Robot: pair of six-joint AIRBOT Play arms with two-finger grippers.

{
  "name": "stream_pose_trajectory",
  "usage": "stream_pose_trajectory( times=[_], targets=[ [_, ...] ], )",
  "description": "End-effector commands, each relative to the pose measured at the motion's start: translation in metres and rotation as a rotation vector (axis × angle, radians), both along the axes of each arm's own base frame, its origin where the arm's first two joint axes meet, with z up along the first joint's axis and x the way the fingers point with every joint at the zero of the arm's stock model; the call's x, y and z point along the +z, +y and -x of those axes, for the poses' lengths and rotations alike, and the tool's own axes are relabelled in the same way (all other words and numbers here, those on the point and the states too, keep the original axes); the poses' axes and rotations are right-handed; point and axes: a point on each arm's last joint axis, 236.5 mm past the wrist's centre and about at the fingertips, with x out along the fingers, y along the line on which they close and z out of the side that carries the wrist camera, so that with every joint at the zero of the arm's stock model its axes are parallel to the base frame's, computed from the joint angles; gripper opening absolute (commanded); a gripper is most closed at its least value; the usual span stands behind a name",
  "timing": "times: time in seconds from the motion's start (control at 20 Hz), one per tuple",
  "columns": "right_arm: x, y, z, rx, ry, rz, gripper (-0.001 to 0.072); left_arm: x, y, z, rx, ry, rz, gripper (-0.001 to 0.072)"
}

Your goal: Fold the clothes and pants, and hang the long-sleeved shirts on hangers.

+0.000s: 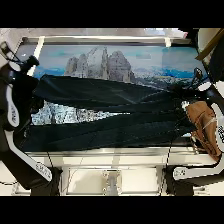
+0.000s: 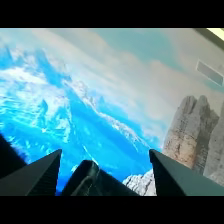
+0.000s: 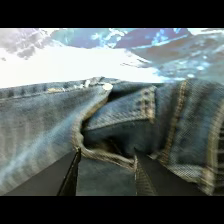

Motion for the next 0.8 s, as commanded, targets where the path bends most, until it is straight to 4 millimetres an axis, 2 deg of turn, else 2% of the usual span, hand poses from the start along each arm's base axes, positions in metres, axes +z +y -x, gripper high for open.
stream_pose_trajectory(
  times=[0.0,0.05,0.15,0.25,0.3,0.4,0.6,0.7,0.75],
  targets=[
    [-0.004,-0.010,0.028,0.015,0.068,0.014,0.0366,0.028,0.001,0.061,-0.093,0.184,-0.039,0.0569],
    [-0.006,-0.014,0.041,0.014,0.086,0.032,0.0366,0.029,0.000,0.089,-0.109,0.271,-0.015,0.0480],
    [-0.007,-0.019,0.063,-0.026,0.082,0.039,0.0367,0.021,-0.012,0.141,-0.140,0.423,0.056,0.0474],
    [-0.009,-0.018,0.085,-0.047,0.077,0.047,0.0367,-0.001,-0.031,0.179,-0.150,0.501,0.110,0.0474],
    [-0.007,-0.016,0.092,-0.052,0.070,0.049,0.0368,-0.014,-0.046,0.191,-0.151,0.500,0.151,0.0474],
    [0.008,-0.012,0.096,-0.052,0.037,0.053,0.0368,-0.046,-0.071,0.206,-0.067,0.421,0.290,0.0474],
    [0.043,-0.017,0.087,-0.062,-0.056,0.096,0.0368,-0.112,-0.086,0.217,0.227,0.257,0.598,0.0474],
    [0.047,-0.015,0.085,-0.064,-0.065,0.085,0.0369,-0.138,-0.094,0.219,0.250,0.279,0.608,0.0474],
    [0.048,-0.014,0.085,-0.067,-0.066,0.075,0.0369,-0.144,-0.096,0.215,0.257,0.278,0.602,0.0474]
  ],
)
